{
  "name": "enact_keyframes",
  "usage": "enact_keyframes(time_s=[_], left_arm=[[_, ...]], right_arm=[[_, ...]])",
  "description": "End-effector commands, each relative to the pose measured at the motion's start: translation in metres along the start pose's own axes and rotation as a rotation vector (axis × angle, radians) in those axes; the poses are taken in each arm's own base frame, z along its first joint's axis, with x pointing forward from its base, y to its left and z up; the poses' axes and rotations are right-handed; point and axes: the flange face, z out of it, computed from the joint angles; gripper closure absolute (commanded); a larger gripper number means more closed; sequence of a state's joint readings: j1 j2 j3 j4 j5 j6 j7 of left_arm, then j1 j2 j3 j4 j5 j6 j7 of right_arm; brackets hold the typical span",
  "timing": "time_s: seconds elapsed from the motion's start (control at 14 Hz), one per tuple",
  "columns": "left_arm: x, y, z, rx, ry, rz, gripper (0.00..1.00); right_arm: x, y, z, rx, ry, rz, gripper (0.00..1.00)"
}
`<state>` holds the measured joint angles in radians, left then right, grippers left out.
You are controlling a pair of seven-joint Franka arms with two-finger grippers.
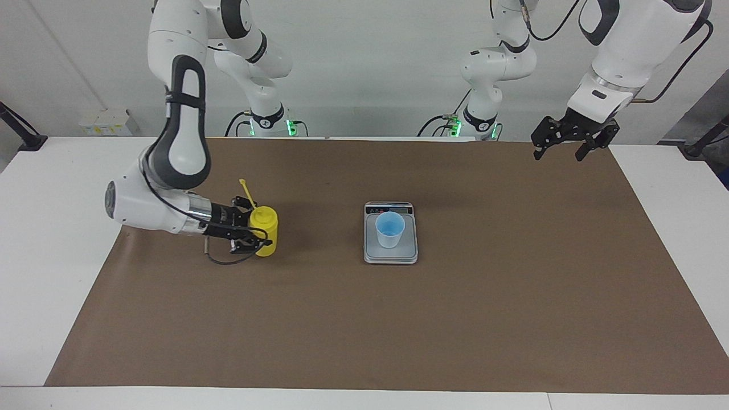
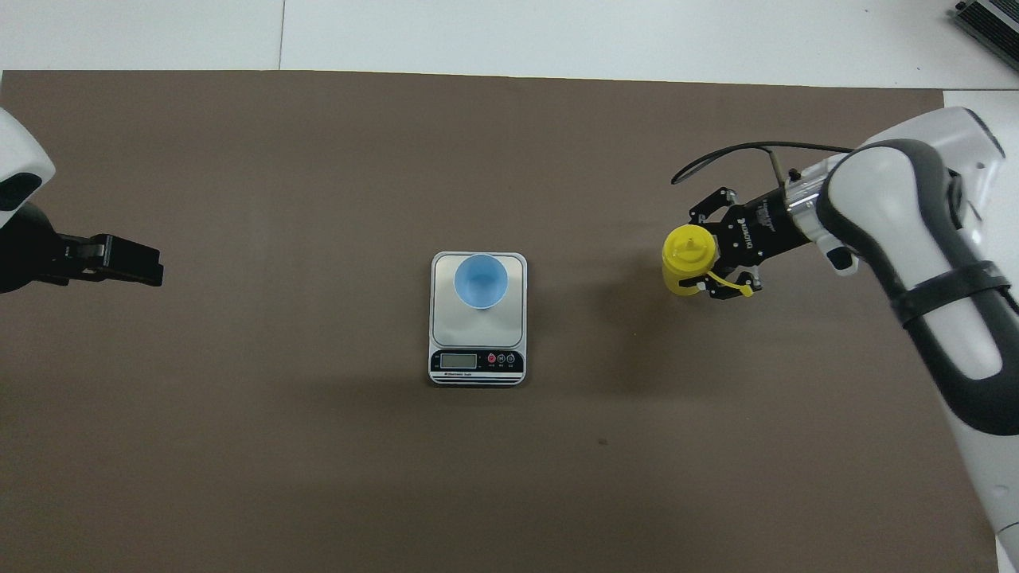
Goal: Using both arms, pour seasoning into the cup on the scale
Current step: 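Lift the yellow bottle with the right gripper over the blue cup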
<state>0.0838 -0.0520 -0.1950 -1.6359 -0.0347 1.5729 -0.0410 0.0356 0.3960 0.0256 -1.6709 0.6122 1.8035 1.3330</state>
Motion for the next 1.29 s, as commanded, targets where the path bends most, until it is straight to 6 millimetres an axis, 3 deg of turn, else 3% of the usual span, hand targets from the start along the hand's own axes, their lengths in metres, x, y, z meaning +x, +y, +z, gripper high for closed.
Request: enact_keyframes(time_s=[0.0, 0.29, 0.43, 0.64, 1.0, 1.21], left_arm=[[-0.007, -0.003, -0.005, 0.020, -0.002, 0.002, 0.00], [-0.007, -0.004, -0.004, 0.020, -0.004, -0.001, 0.00], [-0.007, -0.002, -0.004, 0.020, -0.004, 0.002, 0.00], [-0.007, -0.003, -0.004, 0.020, -0.004, 0.000, 0.00], [-0.007, -0.003, -0.004, 0.020, -0.004, 0.000, 0.00], [-0.007, -0.003, -0.004, 0.020, -0.004, 0.000, 0.00]], right_arm=[[-0.070, -0.005, 0.021, 0.040, 0.158, 0.007, 1.00], [-0.152, -0.003, 0.060, 0.113, 0.395, -0.027, 1.00], [-0.168, -0.002, 0.072, 0.132, 0.489, -0.047, 1.00], [-0.203, -0.010, 0.109, 0.174, 0.684, -0.140, 1.00], [-0.218, -0.013, 0.112, 0.246, 0.927, -0.295, 1.00], [-0.245, 0.002, 0.135, 0.279, 0.986, -0.327, 1.00]])
